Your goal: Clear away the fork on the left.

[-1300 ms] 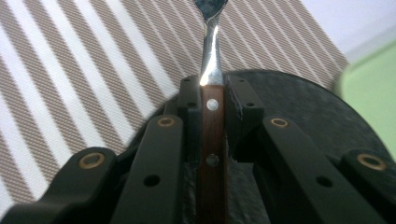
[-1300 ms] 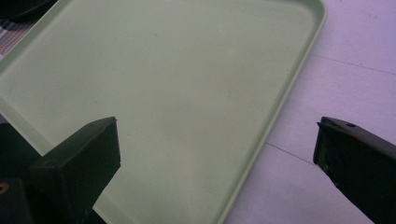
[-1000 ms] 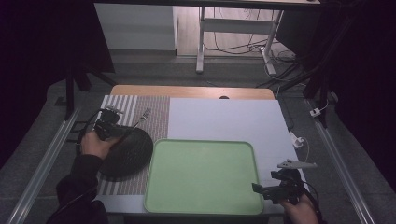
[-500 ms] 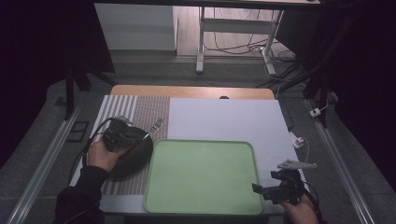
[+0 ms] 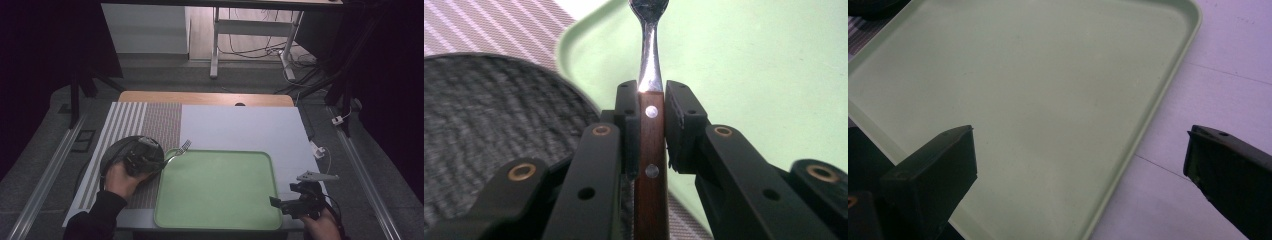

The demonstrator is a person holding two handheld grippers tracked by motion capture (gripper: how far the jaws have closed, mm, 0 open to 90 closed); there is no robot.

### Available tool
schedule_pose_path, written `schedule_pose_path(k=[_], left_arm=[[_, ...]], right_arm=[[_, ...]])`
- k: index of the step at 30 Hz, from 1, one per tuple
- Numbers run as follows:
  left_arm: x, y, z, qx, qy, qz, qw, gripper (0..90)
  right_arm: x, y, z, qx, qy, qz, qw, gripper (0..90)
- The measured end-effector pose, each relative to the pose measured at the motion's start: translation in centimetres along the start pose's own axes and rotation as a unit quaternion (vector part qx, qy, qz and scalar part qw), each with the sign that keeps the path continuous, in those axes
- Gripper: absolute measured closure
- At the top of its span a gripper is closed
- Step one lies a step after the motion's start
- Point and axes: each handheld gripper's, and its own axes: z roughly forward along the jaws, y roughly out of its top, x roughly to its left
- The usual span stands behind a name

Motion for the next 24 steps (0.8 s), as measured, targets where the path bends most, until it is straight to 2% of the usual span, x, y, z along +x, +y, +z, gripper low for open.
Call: schedule_pose_path(k=[7, 12, 19, 24], left_arm=[[-1.9, 0.1, 1.1, 0.006, -0.014, 0.01, 0.9998, 77.2], [-3.5, 0.2, 2.3, 0.022, -0.023, 0.024, 0.9992, 77.2], [-5.6, 0.2, 4.0, 0.05, -0.03, 0.049, 0.9971, 77.2], [-6.7, 0.0, 5.3, 0.07, -0.036, 0.056, 0.9953, 77.2]], right_arm=[[0.0, 0.0, 0.0, 0.0, -0.002, -0.001, 1.0, 0.6], [0.1, 0.0, 0.0, 0.0, -0.002, -0.001, 1.0, 0.7], [0.1, 0.0, 0.0, -0.001, -0.002, -0.002, 1.0, 0.7], [0.1, 0.0, 0.0, 0.0, -0.003, -0.003, 1.0, 0.7]])
